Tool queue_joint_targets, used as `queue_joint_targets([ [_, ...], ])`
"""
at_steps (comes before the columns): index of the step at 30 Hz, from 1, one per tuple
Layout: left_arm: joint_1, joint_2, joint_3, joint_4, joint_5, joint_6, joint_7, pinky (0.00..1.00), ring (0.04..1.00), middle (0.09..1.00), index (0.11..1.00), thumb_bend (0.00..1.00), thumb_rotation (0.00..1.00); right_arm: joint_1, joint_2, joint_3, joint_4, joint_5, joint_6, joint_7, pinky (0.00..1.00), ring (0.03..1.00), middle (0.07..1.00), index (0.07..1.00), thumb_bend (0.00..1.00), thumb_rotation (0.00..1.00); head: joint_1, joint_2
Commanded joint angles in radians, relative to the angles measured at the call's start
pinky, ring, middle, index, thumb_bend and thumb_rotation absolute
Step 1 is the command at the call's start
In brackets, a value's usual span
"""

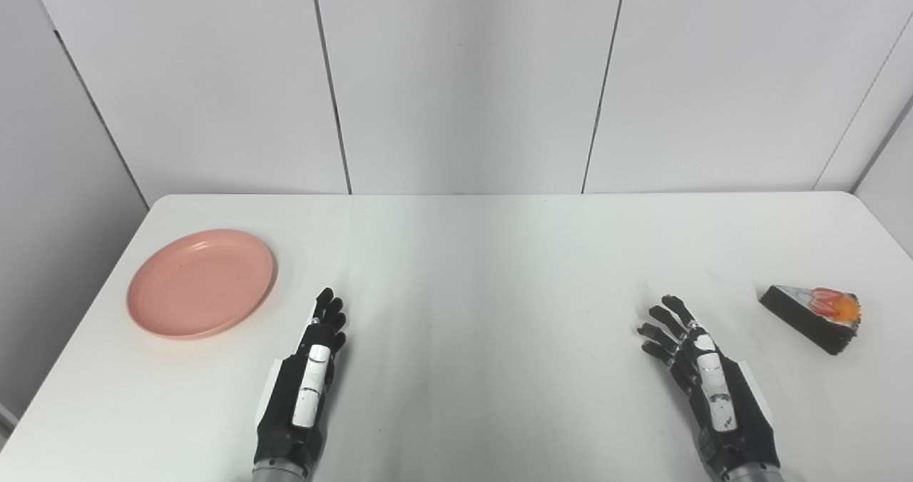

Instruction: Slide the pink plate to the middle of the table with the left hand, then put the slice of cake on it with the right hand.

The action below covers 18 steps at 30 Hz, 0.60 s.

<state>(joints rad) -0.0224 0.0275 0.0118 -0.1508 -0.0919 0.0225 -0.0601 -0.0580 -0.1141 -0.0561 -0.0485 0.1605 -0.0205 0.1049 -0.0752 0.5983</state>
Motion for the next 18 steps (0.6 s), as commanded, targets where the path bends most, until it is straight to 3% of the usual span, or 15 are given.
queue_joint_targets([
  [1,-0.016,0.005,-0.005,-0.022,0.000,-0.011,-0.008,1.00,1.000,1.000,1.000,0.83,0.94,-0.009,-0.002,-0.003,0.002,0.002,0.002,0.002,0.84,0.831,0.885,0.903,0.88,0.97,0.001,-0.002],
  [18,-0.019,0.007,-0.007,-0.021,-0.005,-0.002,-0.012,1.00,1.000,1.000,1.000,0.84,0.93,-0.008,-0.003,-0.002,-0.002,-0.001,0.009,0.002,0.84,0.824,0.884,0.904,0.86,0.98,0.001,0.000],
])
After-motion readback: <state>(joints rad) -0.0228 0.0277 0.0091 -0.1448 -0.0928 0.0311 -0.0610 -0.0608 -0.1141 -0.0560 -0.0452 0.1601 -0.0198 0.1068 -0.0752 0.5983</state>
